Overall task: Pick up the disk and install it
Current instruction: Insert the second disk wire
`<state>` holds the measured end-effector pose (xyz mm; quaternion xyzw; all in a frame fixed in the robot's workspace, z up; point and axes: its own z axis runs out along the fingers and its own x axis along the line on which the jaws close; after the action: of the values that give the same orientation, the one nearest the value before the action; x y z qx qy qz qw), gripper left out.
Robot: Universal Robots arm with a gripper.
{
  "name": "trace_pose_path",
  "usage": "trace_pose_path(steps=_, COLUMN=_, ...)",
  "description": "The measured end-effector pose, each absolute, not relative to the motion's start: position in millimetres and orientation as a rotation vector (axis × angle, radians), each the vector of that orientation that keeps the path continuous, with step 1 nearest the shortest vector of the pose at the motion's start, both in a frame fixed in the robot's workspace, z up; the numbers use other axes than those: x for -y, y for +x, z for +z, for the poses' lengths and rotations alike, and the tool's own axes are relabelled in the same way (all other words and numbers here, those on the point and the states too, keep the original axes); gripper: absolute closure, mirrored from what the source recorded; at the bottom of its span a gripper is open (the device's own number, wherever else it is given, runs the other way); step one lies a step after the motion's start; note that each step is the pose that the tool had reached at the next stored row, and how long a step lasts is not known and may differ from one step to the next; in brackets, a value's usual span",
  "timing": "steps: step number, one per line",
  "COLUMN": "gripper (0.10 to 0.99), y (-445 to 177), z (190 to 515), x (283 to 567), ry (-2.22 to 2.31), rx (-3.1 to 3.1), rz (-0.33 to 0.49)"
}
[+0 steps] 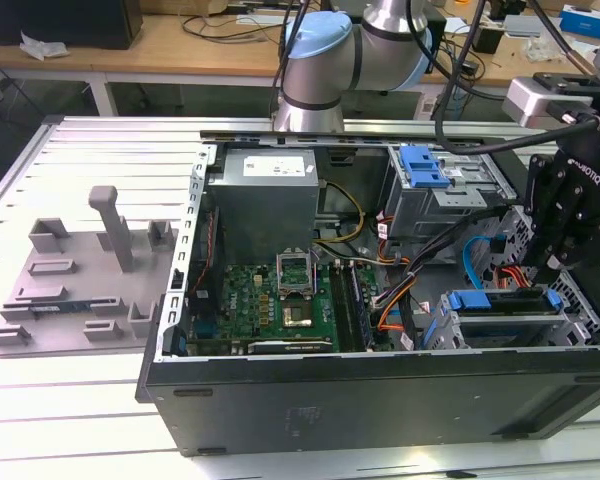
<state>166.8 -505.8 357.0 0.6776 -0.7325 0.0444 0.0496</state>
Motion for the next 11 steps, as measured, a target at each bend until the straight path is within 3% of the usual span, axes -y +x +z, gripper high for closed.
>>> trace_pose_path(steps=9, gripper=0.784, y=167.0, z=357.0, x=502.9, ry=2.062, rx=2.229, rz=0.140)
trace_pose_path(steps=11, gripper=0.784, y=166.9, z=357.0, x=492.1, ry=2.038, rx=2.203, rz=0.191)
